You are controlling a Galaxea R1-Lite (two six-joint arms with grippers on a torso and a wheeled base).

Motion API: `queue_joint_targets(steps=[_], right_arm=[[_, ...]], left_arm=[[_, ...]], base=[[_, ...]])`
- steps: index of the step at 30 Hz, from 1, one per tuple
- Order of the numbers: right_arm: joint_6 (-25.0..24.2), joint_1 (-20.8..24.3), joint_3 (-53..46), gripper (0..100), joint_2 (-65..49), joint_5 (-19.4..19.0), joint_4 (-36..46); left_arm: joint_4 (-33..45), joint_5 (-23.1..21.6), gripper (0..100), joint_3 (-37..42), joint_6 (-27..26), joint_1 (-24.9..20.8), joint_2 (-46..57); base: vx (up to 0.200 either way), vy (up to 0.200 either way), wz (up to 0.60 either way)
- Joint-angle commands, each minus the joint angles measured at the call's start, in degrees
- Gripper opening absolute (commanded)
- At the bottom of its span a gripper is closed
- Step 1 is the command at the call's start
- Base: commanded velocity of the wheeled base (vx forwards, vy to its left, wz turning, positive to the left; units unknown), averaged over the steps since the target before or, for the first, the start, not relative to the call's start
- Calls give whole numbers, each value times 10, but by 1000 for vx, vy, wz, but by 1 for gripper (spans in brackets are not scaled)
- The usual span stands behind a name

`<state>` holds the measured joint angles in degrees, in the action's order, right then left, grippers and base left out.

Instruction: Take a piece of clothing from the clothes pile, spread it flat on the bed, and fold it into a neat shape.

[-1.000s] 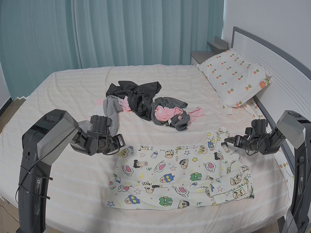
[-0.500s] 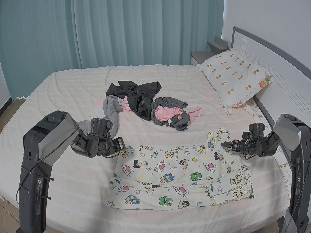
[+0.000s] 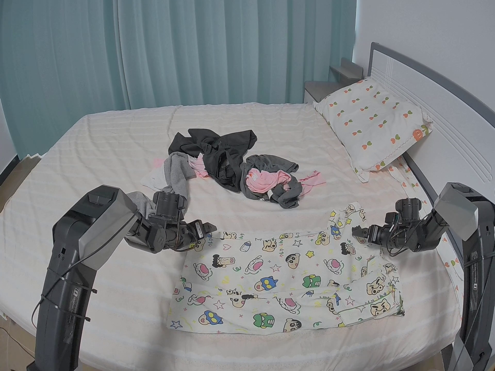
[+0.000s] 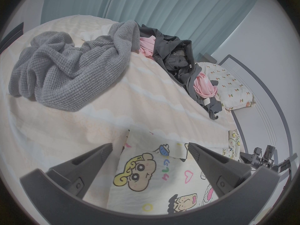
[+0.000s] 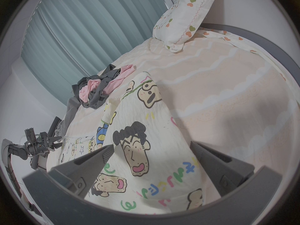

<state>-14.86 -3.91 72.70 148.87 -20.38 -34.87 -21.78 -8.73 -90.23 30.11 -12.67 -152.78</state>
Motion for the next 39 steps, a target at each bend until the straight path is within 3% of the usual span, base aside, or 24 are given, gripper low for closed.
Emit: queue_joint_targets(steps=[1, 9, 10, 39], right_arm=[[0, 1, 0, 100, 0, 0, -2], [0, 2, -1, 100, -1, 2, -13], [-1, 2, -2, 100, -1, 2, -13], [-2, 11, 14, 100, 1, -2, -7]], left_arm=[[1, 0, 100, -6, 0, -3, -13], [3, -1, 100, -27, 4, -17, -14], [3, -1, 0, -29, 5, -18, -14], [-2, 8, 0, 20, 6, -17, 28]], base=[[0, 0, 0], [0, 0, 0], [0, 0, 0], [0, 0, 0]])
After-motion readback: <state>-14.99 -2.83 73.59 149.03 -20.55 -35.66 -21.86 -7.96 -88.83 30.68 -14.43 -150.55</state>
